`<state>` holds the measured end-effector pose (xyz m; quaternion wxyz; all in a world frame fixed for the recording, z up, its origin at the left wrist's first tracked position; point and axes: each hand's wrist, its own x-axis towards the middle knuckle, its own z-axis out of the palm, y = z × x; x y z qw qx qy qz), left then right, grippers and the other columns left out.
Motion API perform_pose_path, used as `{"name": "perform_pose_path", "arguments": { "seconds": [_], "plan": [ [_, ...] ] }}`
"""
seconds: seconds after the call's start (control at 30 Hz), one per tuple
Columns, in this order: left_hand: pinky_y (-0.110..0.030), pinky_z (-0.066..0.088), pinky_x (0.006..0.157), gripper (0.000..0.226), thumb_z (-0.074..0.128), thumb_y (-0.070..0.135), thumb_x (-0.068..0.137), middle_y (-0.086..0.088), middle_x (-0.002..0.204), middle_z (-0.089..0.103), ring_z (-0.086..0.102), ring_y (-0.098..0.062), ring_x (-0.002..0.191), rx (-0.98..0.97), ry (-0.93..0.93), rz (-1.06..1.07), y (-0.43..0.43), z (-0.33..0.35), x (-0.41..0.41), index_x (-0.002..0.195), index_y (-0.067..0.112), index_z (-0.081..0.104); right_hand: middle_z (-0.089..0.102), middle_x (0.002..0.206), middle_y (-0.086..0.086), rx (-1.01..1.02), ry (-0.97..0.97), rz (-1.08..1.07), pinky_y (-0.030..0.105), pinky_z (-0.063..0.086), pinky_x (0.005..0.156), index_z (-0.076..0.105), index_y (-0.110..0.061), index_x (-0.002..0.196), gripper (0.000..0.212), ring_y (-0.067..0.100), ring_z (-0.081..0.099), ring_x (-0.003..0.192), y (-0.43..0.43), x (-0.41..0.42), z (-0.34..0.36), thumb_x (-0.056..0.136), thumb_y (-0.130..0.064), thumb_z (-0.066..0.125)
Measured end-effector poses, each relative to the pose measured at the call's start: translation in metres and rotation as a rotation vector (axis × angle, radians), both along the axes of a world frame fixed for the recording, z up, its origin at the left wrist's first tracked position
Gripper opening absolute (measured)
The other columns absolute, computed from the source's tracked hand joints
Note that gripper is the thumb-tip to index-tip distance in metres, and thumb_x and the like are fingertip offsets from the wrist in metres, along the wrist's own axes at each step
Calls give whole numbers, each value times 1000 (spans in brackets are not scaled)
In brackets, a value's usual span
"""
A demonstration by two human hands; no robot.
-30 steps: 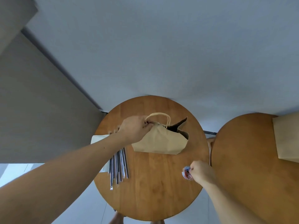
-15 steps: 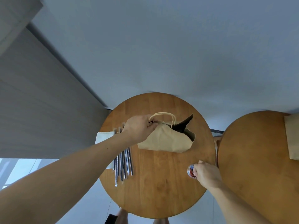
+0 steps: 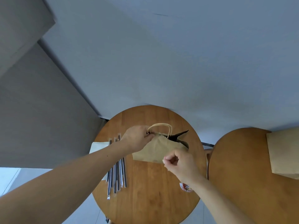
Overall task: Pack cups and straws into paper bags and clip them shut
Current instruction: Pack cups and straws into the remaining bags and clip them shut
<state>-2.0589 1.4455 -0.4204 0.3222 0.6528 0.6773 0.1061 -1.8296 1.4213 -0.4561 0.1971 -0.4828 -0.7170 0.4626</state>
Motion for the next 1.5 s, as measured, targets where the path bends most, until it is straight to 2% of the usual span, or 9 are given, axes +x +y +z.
{"name": "perform_pose_path", "arguments": {
  "seconds": [0.2,0.33,0.47,0.63,0.83,0.97,1.13,1.3,1.5],
  "plan": [
    [-27,33,53,27,56,26,97,13,62,53,53,-14,63,-17,-21,-43,8,4,-3,72,35,52,72,81,-11,31,282,-170,21,55,67,69,-39,94,32,9,68,70,36,-61,37,83,-11,77],
    [-26,37,55,19,57,28,97,14,67,56,54,-11,65,22,-42,-39,9,1,-6,79,33,56,71,86,-24,167,188,-210,10,49,71,73,-34,88,24,-1,68,81,51,-71,30,85,-10,75],
    [-36,50,70,14,56,30,97,3,89,70,63,-19,81,77,-27,-35,10,-3,-10,107,23,62,72,84,-21,225,116,-176,18,55,68,74,-30,92,18,1,69,77,63,-73,25,88,-13,72],
    [-36,48,65,19,51,33,100,2,80,68,62,-19,74,93,-14,-64,12,-5,-12,106,22,65,69,85,-29,224,35,-126,9,50,72,65,-49,84,37,-5,67,82,70,-73,29,88,-13,72],
    [-35,46,65,21,49,30,101,4,75,65,59,-18,70,112,-22,-93,16,-3,-13,104,21,67,67,80,-27,233,-54,-69,10,50,73,71,-30,89,20,-5,65,82,76,-69,28,90,-10,68],
    [-34,44,68,20,49,27,101,1,78,67,60,-20,73,109,-15,-116,18,-4,-13,104,20,68,72,86,-14,287,-114,-39,25,55,75,73,-19,94,10,6,67,79,75,-67,26,90,-12,68],
    [-34,46,70,18,51,24,99,1,79,68,62,-19,74,120,-50,-92,16,-5,-12,102,19,69,72,83,-11,324,-221,9,28,54,70,71,-20,93,3,7,66,74,75,-63,24,90,-21,69],
    [-28,34,63,17,53,23,99,0,71,66,60,-19,68,151,-75,-71,13,-8,-8,93,16,68,71,84,-7,304,-434,108,35,54,71,70,-22,98,16,11,65,75,81,-63,26,91,-35,66],
    [-35,47,72,19,53,24,99,-1,77,69,63,-19,72,153,-54,-71,10,-7,-9,97,15,69,71,90,-8,276,-518,134,35,55,72,69,-24,101,16,13,65,82,81,-67,31,93,-35,62]
  ]
}}
